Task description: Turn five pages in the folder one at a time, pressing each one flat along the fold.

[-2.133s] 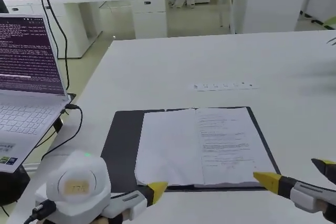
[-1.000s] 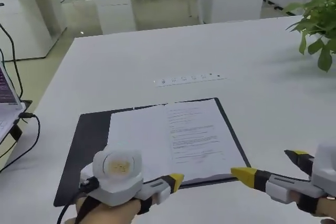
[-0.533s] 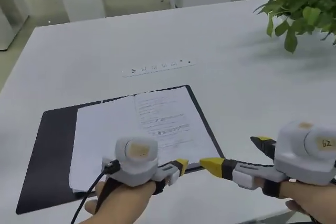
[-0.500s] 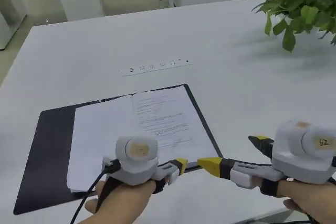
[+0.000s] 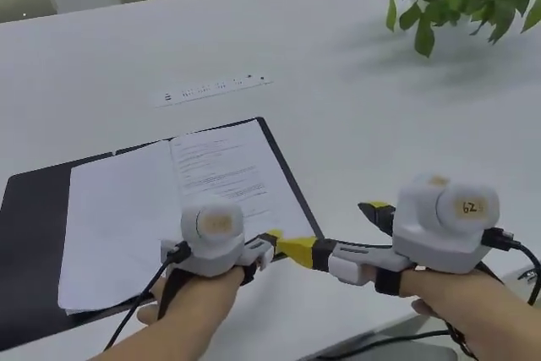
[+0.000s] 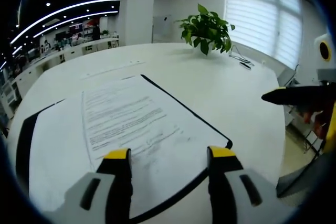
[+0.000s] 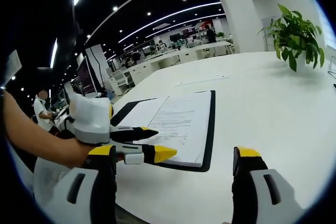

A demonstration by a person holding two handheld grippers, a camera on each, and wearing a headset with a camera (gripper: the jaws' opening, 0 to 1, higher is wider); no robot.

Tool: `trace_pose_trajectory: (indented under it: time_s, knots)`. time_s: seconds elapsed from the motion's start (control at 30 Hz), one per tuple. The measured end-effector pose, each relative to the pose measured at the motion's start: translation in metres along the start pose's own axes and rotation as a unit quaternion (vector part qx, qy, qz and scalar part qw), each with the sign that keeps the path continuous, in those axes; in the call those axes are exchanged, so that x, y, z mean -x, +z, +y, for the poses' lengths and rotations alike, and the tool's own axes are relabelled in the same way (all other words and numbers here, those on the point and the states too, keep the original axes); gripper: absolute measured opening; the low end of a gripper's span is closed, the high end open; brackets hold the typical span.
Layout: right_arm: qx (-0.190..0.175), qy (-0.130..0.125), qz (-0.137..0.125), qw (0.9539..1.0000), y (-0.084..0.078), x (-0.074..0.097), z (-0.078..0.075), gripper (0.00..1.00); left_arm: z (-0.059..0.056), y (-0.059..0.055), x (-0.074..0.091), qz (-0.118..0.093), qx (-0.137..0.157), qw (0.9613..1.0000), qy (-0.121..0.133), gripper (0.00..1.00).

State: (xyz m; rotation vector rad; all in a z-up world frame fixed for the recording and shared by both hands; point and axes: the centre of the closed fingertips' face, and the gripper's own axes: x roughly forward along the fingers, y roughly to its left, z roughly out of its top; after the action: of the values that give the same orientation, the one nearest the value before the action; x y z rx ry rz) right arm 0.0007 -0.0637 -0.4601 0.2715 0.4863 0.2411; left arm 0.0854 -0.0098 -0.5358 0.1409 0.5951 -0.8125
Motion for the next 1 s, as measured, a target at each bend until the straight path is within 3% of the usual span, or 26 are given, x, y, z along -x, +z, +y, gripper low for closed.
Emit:
trace_pose_trajectory:
  time_s: [0.13,0.23,0.5,0.73,0.77,1.0]
  knots:
    - [-0.016,-0.004,-0.004,0.9999,-0.001,0.000,-0.005,0.90,-0.002,-0.006,-0.008,0.005,-0.004,1.0000,0.005,0.58]
    - [-0.020,-0.005,-0.001,0.9998,-0.004,-0.001,-0.007,0.90,-0.001,-0.010,-0.009,-0.001,-0.041,0.9990,0.020,0.56]
    - [-0.031,-0.005,0.004,0.9995,-0.009,-0.002,-0.009,0.88,0.001,-0.012,-0.007,-0.053,-0.037,0.9976,0.025,0.56]
    - [-0.045,-0.009,0.006,0.9989,-0.012,-0.004,-0.013,0.87,0.006,-0.011,-0.008,-0.066,-0.028,0.9970,0.030,0.50]
    - [-0.047,-0.008,0.008,0.9988,-0.013,-0.005,-0.013,0.87,0.008,-0.010,-0.008,-0.068,-0.025,0.9969,0.032,0.45]
    - [-0.051,-0.007,0.012,0.9986,-0.016,-0.010,-0.012,0.86,0.005,-0.010,-0.010,-0.068,-0.028,0.9968,0.031,0.36]
